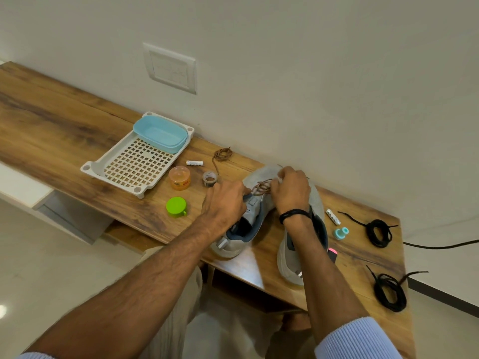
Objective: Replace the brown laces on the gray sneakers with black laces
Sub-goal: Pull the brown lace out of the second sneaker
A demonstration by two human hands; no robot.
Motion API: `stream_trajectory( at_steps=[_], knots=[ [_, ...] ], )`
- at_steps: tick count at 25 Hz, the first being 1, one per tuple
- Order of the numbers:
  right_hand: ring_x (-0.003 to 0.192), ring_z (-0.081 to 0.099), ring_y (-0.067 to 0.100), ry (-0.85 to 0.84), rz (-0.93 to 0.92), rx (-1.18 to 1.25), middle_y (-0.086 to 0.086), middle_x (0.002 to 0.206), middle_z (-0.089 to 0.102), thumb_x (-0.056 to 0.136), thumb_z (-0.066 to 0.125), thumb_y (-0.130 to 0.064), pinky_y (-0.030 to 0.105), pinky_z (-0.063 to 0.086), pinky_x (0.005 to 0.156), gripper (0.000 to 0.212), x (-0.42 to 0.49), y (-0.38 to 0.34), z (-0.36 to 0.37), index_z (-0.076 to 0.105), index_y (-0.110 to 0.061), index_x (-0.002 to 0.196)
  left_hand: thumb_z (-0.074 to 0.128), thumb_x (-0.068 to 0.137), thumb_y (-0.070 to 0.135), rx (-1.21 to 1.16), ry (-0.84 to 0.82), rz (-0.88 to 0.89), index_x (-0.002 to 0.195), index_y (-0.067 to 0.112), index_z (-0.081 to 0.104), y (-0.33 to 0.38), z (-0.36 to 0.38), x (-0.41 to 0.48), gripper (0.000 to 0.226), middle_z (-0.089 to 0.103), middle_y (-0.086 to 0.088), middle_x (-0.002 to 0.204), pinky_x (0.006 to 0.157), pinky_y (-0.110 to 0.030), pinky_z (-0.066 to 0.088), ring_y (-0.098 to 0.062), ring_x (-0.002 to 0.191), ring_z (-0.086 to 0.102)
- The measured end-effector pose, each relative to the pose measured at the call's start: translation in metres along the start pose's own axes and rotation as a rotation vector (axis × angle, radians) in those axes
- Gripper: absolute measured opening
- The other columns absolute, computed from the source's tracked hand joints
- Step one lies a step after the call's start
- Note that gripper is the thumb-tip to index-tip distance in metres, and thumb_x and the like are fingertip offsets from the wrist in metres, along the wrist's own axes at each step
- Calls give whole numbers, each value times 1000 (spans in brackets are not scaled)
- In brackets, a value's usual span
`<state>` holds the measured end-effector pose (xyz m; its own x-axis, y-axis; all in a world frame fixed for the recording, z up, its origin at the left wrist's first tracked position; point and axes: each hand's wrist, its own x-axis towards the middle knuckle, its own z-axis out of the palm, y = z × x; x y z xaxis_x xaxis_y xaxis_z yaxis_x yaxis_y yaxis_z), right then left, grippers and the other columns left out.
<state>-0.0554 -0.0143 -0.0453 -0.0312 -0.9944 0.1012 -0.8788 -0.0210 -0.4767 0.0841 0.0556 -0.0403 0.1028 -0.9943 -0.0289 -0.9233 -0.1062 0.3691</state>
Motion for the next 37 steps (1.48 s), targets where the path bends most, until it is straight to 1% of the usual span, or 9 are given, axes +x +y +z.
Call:
stream_trajectory(
  at_steps=[2,7,9,13,17,21,26,31,37],
  knots=[
    [127,39,29,-169,-210,-41,9,142,40,92,65,-24,37,37,105,39,1,1,-1,59,-27,130,56,89,15,34,10,-8,124,23,66,1,1,0,37,67,-12,108,76,-39,49,-32,99,62],
    [127,32,24,-202,-356,-188,-3,130,52,89,67,-31,41,34,104,12,-2,-2,3,75,-28,97,57,89,18,59,-1,4,126,26,65,-1,1,0,38,66,-11,107,72,-37,46,-31,96,62],
    [119,42,27,-9,-252,-198,-1,118,59,90,64,-26,40,38,99,12,-1,2,4,75,-21,94,57,89,15,62,-6,16,125,25,66,1,-2,-3,38,68,-12,107,71,-37,48,-32,95,63],
    [111,57,28,353,343,332,8,115,63,91,66,-21,28,39,97,11,18,21,-15,75,-21,97,56,88,10,56,10,18,123,24,68,-1,-7,-4,40,69,-15,107,72,-37,48,-35,95,64],
    [129,35,24,-18,-24,261,7,137,41,89,69,-23,22,25,101,33,8,10,-17,65,-32,121,55,88,16,66,11,27,125,32,67,-3,-5,0,43,69,-11,109,75,-38,50,-33,97,64],
    [135,31,24,-345,-250,83,4,142,46,83,74,-35,35,23,111,16,2,2,-1,74,-36,100,57,89,18,107,12,26,127,33,64,-1,-4,-1,42,67,-12,104,68,-34,40,-32,96,63],
    [121,37,23,-68,-125,-83,-2,120,54,89,66,-39,40,37,103,20,2,-1,3,75,-24,98,56,89,17,79,-4,27,128,33,64,-1,-4,-1,43,68,-12,109,73,-36,46,-32,99,62],
    [114,42,23,179,129,107,4,115,52,93,61,-33,31,39,96,21,5,1,-3,74,-19,103,57,84,13,18,16,29,121,32,69,-2,-3,-2,43,71,-11,102,71,-35,48,-32,94,65],
    [118,48,18,-204,-276,272,5,121,52,87,71,-16,24,36,103,28,13,5,5,71,-27,113,61,85,25,-14,26,-70,104,25,71,-9,3,2,22,67,-12,103,68,-32,37,-36,98,63]
  ],
)
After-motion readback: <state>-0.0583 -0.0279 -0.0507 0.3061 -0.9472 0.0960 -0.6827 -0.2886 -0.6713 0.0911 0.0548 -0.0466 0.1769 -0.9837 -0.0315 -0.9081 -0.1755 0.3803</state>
